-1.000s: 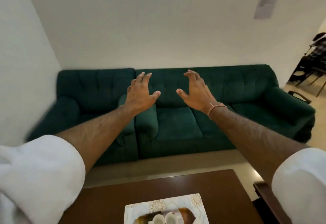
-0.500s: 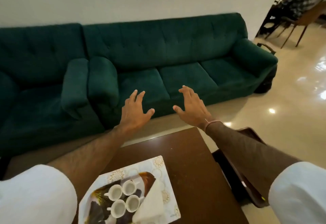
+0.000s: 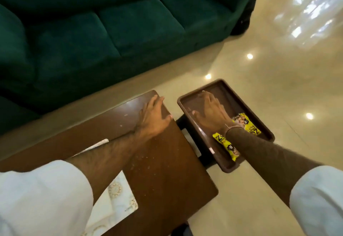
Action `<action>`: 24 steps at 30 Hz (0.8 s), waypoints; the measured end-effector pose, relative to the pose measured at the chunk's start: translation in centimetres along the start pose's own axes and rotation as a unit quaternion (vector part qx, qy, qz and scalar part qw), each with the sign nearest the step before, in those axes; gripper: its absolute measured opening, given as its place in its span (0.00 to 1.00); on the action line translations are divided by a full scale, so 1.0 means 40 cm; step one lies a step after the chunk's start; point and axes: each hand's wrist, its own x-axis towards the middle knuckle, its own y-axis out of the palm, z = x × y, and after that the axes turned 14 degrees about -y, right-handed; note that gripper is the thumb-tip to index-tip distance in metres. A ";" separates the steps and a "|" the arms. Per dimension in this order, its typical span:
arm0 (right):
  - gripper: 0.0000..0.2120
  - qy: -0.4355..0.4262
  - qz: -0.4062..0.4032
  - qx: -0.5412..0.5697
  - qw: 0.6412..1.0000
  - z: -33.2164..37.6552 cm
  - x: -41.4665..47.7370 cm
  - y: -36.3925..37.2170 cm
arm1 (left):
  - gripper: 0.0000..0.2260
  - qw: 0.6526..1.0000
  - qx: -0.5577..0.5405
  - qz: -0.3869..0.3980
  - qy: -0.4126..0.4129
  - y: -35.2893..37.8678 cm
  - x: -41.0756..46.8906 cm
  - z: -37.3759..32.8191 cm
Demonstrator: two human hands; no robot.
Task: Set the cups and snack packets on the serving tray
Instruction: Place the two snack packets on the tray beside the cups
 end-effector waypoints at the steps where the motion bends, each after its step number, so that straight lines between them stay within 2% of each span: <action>1: 0.32 0.015 0.001 -0.001 1.000 -0.049 -0.009 0.013 | 0.35 1.000 0.001 0.017 0.005 0.050 0.012 -0.024; 8: 0.34 0.080 0.036 -0.020 0.996 -0.371 -0.093 0.083 | 0.30 0.992 0.027 0.116 0.048 0.361 0.054 -0.167; 16: 0.33 0.197 0.042 -0.047 0.978 -0.597 -0.154 0.118 | 0.30 0.971 0.139 0.172 0.088 0.591 0.073 -0.293; 21: 0.31 0.251 0.014 -0.023 0.968 -0.661 -0.166 0.143 | 0.40 0.968 0.151 0.193 0.054 0.663 0.075 -0.350; 24: 0.31 0.251 0.002 -0.028 0.968 -0.675 -0.164 0.147 | 0.39 0.969 0.138 0.206 0.018 0.686 0.081 -0.367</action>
